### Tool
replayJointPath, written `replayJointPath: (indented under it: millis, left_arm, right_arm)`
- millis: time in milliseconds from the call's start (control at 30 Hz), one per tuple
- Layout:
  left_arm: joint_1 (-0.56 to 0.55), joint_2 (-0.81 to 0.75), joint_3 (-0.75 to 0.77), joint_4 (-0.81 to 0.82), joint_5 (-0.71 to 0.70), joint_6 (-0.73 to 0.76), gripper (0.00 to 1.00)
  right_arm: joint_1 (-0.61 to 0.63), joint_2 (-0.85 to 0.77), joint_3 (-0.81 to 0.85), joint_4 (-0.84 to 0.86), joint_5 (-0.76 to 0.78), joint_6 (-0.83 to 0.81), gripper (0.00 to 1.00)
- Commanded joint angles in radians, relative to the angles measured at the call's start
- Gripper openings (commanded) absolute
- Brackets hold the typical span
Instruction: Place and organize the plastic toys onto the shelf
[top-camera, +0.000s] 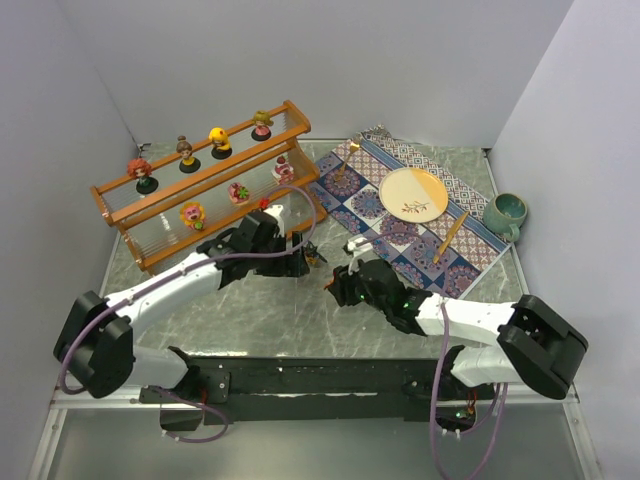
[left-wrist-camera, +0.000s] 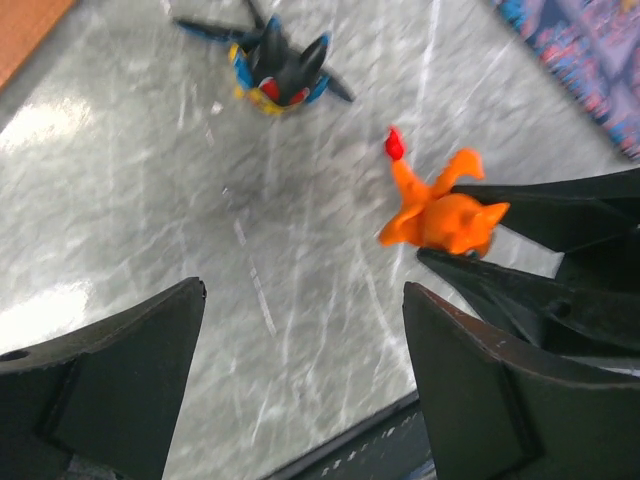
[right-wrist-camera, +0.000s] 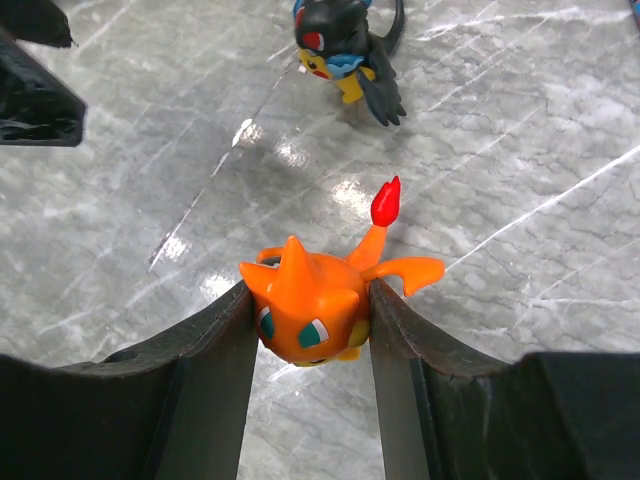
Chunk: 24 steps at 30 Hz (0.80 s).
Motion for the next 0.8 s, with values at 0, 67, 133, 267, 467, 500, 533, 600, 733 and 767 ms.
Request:
replayJointPath:
  millis: [0, 67, 133, 267, 467, 500, 533, 600, 733, 767]
  left_arm:
    - [-0.003, -0.071, -0.064, 0.216, -0.021, -0.051, 0.84]
    - [-0.003, -0.074, -0.081, 0.231, -0.03, -0.048, 0.84]
    - [-0.003, -0.074, -0.09, 0.248, -0.032, -0.042, 0.84]
    - [-0.003, -0.068, -0.112, 0.284, -0.02, -0.037, 0.84]
    - [-0.003, -0.094, -0.147, 0.339, -0.06, -0.051, 0.85]
    - [-0.003, -0.1, -0.153, 0.348, -0.066, -0.045, 0.85]
    - [-0.003, -0.106, -0.163, 0.356, -0.078, -0.041, 0.86]
    - [-0.003, -0.105, -0.161, 0.357, -0.076, -0.03, 0.86]
    - [-0.003, -0.124, -0.149, 0.339, -0.127, -0.016, 0.86]
    - [-0.003, -0.14, -0.155, 0.337, -0.154, -0.014, 0.86]
  right_arm:
    - [-0.017, -0.002, -0.017, 0.137, -0.045, 0.049, 0.0]
    - [-0.017, 0.015, -0.028, 0.145, -0.034, 0.036, 0.0]
    - [-0.017, 0.023, -0.03, 0.149, -0.045, 0.032, 0.0]
    - [-0.017, 0.029, -0.007, 0.137, -0.088, 0.032, 0.0]
    - [-0.017, -0.001, 0.03, 0.097, -0.102, 0.027, 0.0]
    - [-0.017, -0.006, 0.038, 0.079, -0.099, 0.021, 0.0]
    - [-0.02, -0.014, 0.047, 0.071, -0.097, 0.009, 0.0]
    - [-0.03, -0.024, 0.068, 0.051, -0.095, -0.002, 0.0]
    - [-0.069, -0.054, 0.127, 0.007, -0.114, -0.037, 0.0]
    - [-0.081, -0.055, 0.139, -0.001, -0.147, -0.045, 0.0]
